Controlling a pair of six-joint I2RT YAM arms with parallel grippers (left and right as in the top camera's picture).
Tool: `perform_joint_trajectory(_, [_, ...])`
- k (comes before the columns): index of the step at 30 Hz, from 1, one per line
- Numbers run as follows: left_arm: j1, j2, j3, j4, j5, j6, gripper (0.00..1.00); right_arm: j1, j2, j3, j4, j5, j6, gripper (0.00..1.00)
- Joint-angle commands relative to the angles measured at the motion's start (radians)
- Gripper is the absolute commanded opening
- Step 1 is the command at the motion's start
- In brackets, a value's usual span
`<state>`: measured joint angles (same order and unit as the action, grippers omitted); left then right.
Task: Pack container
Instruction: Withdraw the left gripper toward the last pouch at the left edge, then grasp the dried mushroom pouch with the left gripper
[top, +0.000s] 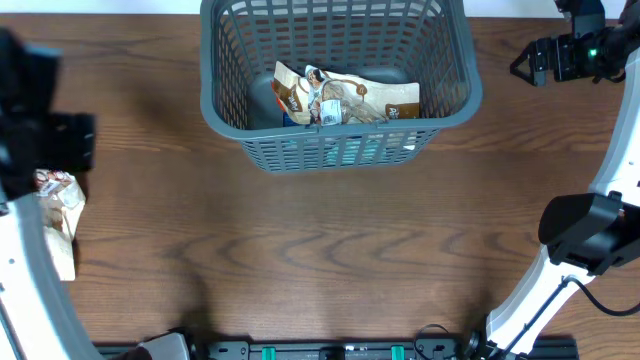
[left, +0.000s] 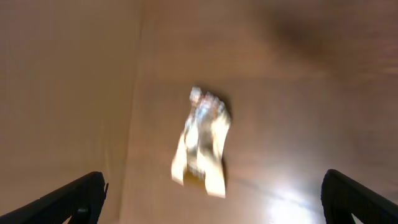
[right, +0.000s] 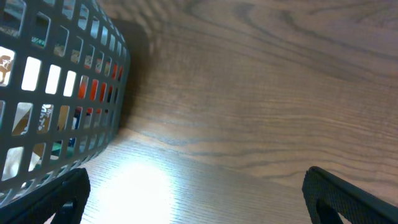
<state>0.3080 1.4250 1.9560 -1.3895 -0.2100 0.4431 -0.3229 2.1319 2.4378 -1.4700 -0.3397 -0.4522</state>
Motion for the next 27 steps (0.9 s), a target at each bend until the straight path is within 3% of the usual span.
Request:
perform_joint_trajectory(1, [0.113, -0.002, -0.019, -0.024, 0.003, -0.1, 0.99, 0.008, 0.0, 0.0, 0.005, -0.004, 0.002, 0.99])
perform_joint_trajectory(13, [0.415, 0.024, -0.043, 0.003, 0.377, 0.167, 0.99, 0.008, 0.0, 0.0, 0.022, -0.004, 0.002, 0.99])
perform_joint_trajectory(22, [0.483, 0.172, -0.231, 0.135, 0.378, 0.166, 0.99, 0.008, 0.0, 0.0, 0.022, -0.004, 0.003, 0.99])
perform_joint_trajectory(27, [0.484, 0.293, -0.312, 0.166, 0.303, 0.167, 0.99, 0.008, 0.0, 0.0, 0.019, -0.004, 0.011, 0.99])
